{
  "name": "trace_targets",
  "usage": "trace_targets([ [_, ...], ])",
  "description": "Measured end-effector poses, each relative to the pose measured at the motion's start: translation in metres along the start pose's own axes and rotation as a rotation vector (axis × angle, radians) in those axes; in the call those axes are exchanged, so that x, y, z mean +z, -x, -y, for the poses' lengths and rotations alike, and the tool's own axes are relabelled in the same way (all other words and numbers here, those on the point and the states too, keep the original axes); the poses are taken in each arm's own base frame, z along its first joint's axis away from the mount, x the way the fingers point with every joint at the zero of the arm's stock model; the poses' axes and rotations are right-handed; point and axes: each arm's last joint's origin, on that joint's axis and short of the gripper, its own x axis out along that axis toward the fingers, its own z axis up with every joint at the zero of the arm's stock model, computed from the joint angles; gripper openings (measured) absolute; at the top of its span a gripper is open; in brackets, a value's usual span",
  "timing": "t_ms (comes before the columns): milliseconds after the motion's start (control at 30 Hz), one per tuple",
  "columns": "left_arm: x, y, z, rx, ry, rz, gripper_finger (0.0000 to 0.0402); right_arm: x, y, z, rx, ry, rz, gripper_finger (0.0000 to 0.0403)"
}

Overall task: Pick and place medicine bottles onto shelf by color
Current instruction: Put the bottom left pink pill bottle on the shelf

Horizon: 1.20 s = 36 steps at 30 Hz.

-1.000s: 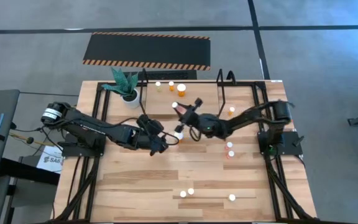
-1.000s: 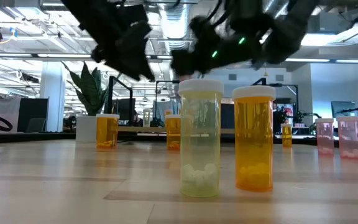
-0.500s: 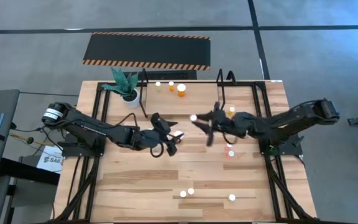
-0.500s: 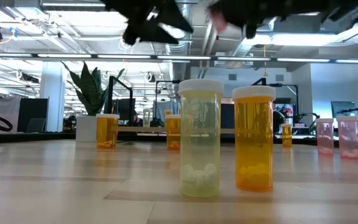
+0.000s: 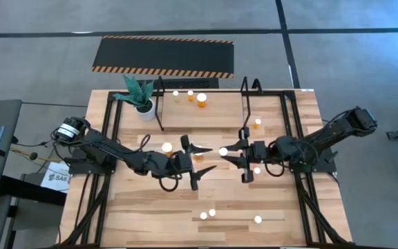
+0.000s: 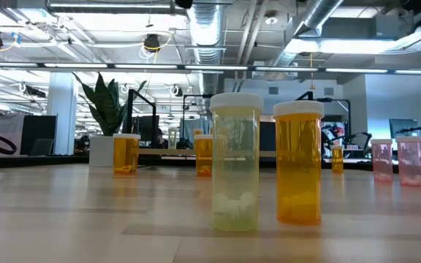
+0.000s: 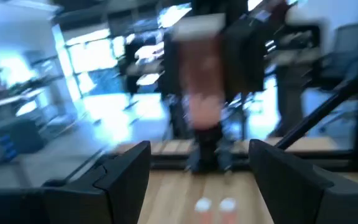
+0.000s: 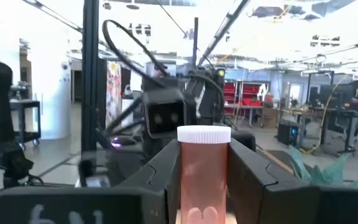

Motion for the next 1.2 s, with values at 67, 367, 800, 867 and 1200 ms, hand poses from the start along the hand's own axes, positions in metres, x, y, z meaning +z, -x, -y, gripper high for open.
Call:
trace_targets([
  [67, 0.003, -0.001, 0.000, -0.047, 0.013, 0.030, 0.0258, 0.000, 0.000, -0.001, 0.024, 0.000, 0.007, 0.0123],
  [367, 0.003, -0.006, -0.009, -0.085, 0.070, 0.044, 0.0258, -0.013, -0.018, -0.008, 0.059, -0.016, 0.053, 0.0123],
  [800, 0.002, -0.004, -0.004, -0.053, 0.090, 0.025, 0.0258, -0.019, -0.042, -0.013, 0.055, 0.051, 0.027, 0.0123],
  [867, 0.002, -0.004, -0.004, -0.046, 0.091, 0.025, 0.0258, -0.018, -0.041, -0.013, 0.055, 0.043, 0.028, 0.0123],
  [1200, 0.002, -0.003, -0.004, -0.054, 0.115, 0.023, 0.0201, -0.020, -0.041, -0.013, 0.056, 0.046, 0.015, 0.0123],
])
